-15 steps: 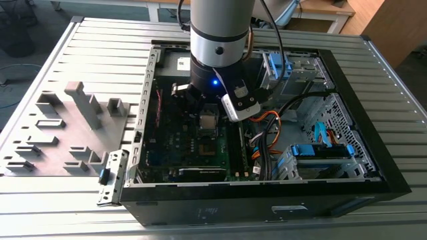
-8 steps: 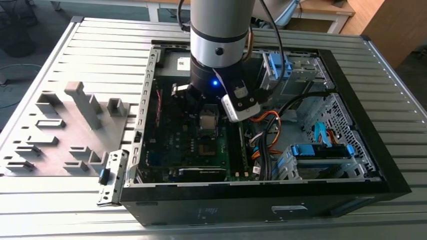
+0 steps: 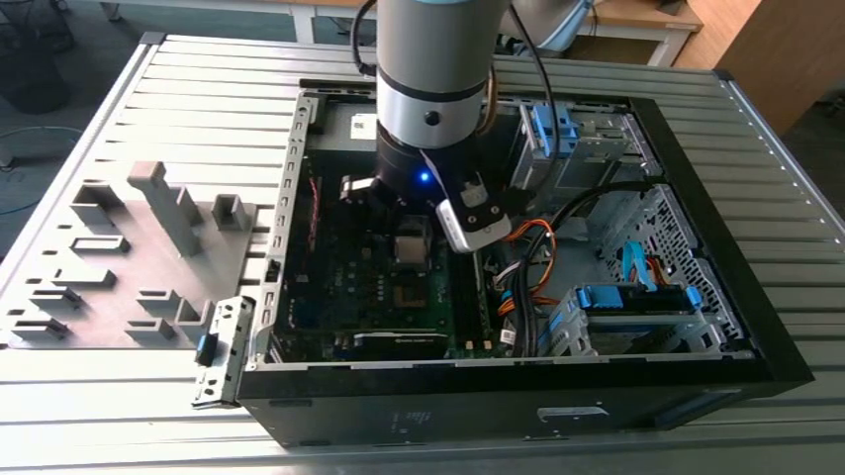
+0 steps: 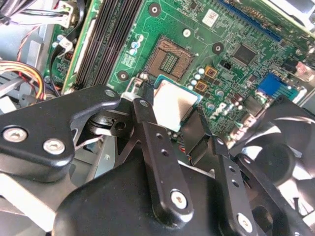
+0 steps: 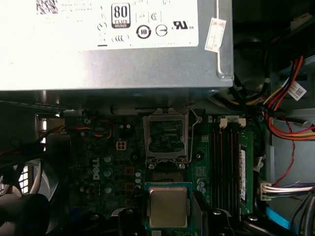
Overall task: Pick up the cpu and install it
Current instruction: 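Place the cpu into insertion slot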
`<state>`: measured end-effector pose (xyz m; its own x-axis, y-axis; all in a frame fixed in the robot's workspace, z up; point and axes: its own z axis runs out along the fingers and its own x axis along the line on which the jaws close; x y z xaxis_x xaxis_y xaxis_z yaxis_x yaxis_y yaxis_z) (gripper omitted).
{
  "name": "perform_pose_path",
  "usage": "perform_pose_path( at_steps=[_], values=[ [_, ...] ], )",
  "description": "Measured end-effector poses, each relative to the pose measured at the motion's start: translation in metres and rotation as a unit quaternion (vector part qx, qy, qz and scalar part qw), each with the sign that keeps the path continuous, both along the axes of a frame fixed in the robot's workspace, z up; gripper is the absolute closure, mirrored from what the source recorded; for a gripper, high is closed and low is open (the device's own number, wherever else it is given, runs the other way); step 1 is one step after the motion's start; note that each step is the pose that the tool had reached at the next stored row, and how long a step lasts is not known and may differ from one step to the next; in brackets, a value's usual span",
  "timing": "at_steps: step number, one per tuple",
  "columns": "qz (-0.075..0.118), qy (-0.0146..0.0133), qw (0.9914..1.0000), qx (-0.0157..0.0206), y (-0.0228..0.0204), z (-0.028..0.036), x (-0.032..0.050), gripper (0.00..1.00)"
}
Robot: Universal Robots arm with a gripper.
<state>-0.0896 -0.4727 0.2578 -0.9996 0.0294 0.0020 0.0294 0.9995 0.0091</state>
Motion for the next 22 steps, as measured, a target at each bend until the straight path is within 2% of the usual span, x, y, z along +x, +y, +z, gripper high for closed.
perform_pose_path(
  at_steps=[6,13,22],
  values=[
    [0.0,0.0,1.0,-0.0001,-0.0012,-0.0108,-0.0001,0.53],
    [0.0,0.0,1.0,0.0,-0.0012,-0.0146,-0.0003,0.53],
    [0.0,0.0,1.0,-0.0002,-0.0012,-0.031,-0.0006,0.53]
  ],
)
